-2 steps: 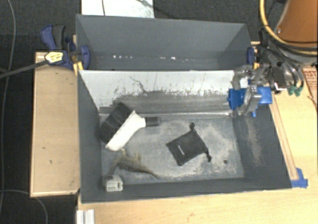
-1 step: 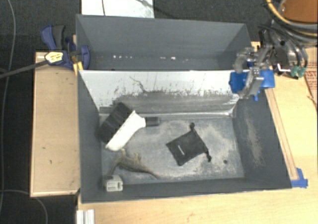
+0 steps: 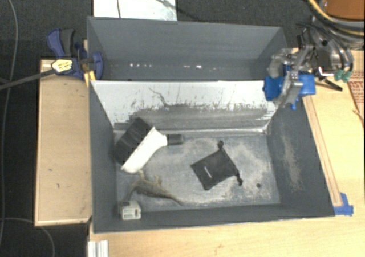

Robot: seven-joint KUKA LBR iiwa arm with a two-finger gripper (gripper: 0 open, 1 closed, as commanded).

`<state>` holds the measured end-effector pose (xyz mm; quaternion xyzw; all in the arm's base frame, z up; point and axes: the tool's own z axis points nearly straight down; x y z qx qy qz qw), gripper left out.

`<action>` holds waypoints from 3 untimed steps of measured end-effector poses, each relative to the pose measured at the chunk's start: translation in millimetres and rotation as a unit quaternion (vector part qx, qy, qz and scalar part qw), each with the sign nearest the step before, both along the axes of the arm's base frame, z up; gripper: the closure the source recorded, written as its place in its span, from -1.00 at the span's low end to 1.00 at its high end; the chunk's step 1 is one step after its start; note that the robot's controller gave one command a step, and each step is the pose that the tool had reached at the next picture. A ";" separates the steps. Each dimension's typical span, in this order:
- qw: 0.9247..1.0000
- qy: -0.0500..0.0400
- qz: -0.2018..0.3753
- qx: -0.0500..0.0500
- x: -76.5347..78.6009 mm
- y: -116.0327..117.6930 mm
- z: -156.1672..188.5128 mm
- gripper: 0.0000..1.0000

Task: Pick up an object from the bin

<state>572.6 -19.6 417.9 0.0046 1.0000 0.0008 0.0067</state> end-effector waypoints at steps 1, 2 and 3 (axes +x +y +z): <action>1.000 -0.001 0.013 -0.001 -13.4 -1.9 -14.7 -1.00; 1.000 0.002 -0.014 0.000 -17.7 30.2 -23.6 -1.00; 0.999 -0.001 -0.046 0.002 -0.6 36.0 -8.1 -1.00</action>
Offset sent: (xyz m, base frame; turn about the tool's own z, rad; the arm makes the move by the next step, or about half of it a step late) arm -0.0175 0.0650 -0.0252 0.1346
